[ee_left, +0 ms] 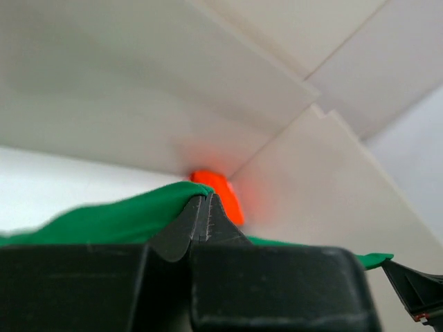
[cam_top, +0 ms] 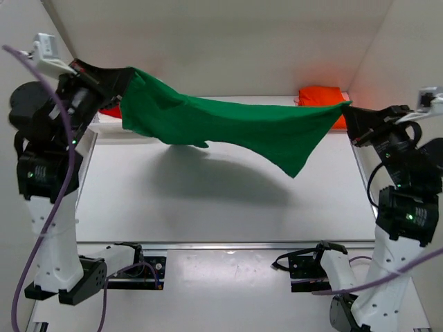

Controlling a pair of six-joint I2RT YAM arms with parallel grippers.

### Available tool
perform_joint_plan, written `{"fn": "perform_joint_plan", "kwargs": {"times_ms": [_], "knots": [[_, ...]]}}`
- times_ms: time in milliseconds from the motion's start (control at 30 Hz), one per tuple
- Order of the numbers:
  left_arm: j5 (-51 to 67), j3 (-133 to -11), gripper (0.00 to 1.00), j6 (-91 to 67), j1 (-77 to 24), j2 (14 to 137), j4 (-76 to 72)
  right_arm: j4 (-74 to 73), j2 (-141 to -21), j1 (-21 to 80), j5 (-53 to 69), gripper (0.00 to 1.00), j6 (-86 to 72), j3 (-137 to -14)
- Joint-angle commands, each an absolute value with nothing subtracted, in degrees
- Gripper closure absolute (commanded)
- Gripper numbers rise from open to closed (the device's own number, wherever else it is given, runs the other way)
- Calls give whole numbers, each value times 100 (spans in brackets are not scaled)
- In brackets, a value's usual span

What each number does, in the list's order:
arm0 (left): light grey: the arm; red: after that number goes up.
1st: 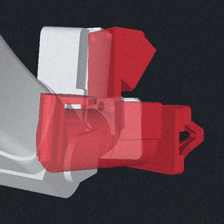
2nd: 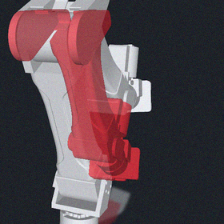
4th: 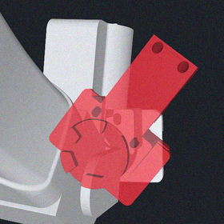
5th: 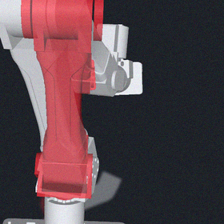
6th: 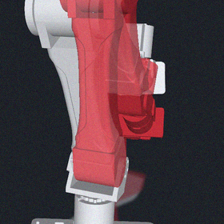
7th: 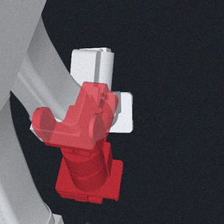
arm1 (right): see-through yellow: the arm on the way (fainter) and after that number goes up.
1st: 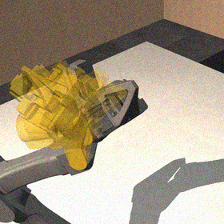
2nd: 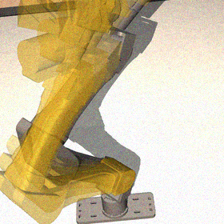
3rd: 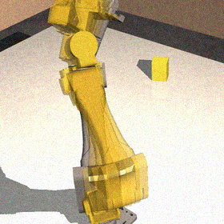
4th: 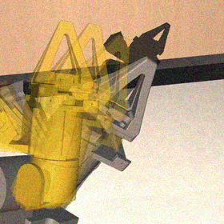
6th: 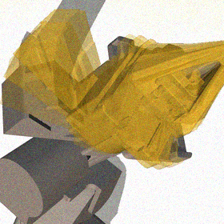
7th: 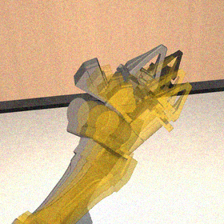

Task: Fold and stack the t-shirts
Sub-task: Flatten out the tshirt

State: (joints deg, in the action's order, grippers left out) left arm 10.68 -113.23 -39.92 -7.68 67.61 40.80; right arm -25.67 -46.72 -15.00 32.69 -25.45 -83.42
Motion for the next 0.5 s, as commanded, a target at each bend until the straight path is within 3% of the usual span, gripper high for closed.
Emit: {"fn": "perform_joint_plan", "kwargs": {"times_ms": [0,133,467], "knots": [[791,-11812,100,-4148,-931,6618,3893,-2751,-4631,-1450,2866,100,-2479,-9059],[1168,-12419,100,-4236,-879,7074,3903,-2786,-4939,-1485,2900,100,-2461,-9395],[2250,-12059,100,-4465,-229,8357,3165,-2347,-6326,-1529,3217,100,-2031,-9035]]}}
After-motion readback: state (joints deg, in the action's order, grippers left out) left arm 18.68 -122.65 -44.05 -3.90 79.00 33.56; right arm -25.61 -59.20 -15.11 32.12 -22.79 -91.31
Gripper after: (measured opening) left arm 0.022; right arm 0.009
